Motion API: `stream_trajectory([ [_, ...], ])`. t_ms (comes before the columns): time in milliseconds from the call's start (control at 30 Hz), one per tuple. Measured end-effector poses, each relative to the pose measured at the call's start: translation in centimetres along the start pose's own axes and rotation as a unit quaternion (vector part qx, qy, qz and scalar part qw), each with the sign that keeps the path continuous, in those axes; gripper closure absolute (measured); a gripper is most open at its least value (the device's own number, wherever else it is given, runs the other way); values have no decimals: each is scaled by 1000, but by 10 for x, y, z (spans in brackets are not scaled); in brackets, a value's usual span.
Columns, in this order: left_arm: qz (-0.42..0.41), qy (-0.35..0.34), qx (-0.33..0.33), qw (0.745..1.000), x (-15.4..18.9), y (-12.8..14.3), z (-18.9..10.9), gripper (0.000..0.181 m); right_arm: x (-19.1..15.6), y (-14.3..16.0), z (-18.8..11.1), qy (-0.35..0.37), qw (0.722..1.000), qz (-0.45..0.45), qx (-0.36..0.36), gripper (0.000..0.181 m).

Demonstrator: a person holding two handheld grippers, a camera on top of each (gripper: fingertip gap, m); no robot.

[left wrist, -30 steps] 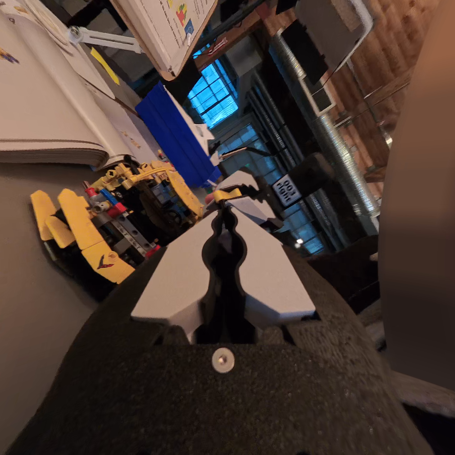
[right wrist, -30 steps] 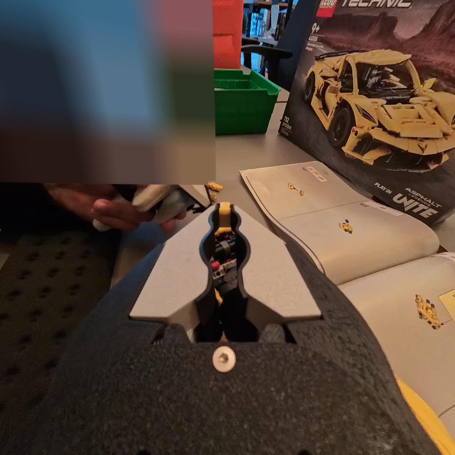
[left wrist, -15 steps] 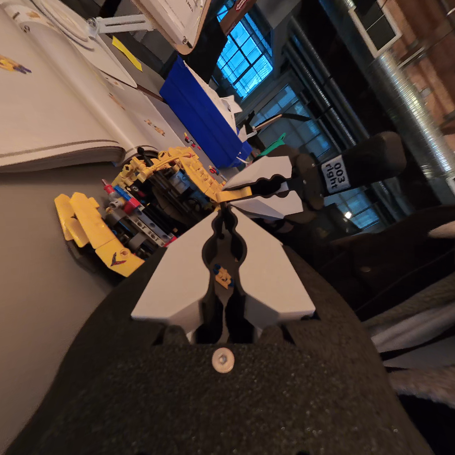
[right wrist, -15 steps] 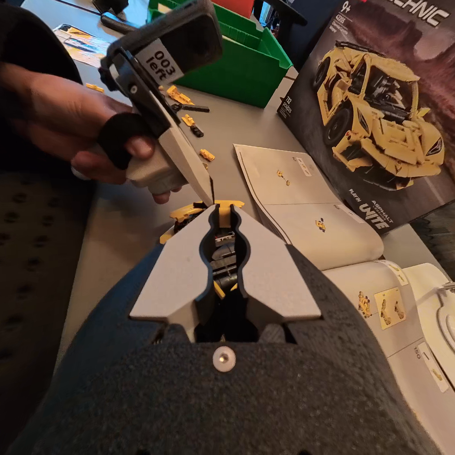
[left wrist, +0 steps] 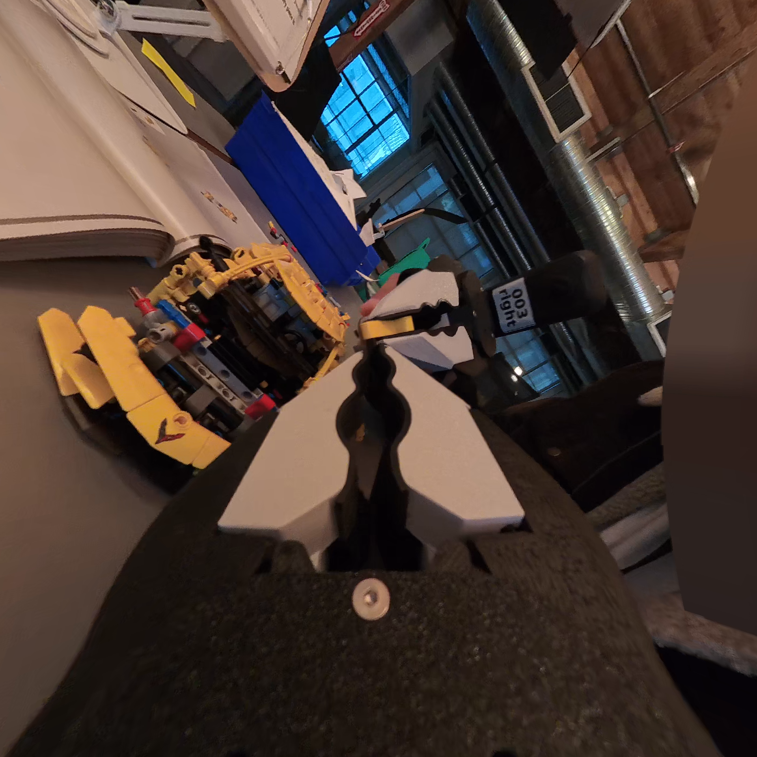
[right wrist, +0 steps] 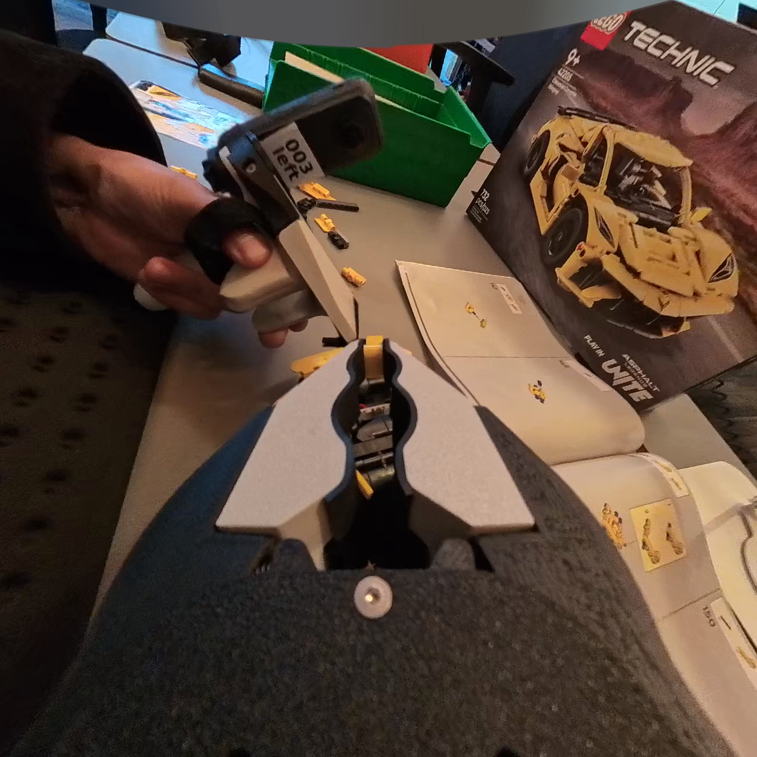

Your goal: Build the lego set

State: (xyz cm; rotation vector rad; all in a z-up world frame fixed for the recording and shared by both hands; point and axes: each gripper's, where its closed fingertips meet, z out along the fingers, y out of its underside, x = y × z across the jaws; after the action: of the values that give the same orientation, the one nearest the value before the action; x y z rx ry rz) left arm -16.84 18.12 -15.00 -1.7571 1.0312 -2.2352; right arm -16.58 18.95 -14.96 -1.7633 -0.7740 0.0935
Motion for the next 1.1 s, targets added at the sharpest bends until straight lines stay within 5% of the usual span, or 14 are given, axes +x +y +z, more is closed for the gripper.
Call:
stream_trajectory([
  [433, -13, 23, 21, 999, 5, -5, -3, 180, 0, -6, 2, 16, 1000, 16, 18, 174],
  [1100, 14, 79, -2, 997, 28, 2, 2, 180, -11, -18, -13, -119, 976, 165, 75, 174],
])
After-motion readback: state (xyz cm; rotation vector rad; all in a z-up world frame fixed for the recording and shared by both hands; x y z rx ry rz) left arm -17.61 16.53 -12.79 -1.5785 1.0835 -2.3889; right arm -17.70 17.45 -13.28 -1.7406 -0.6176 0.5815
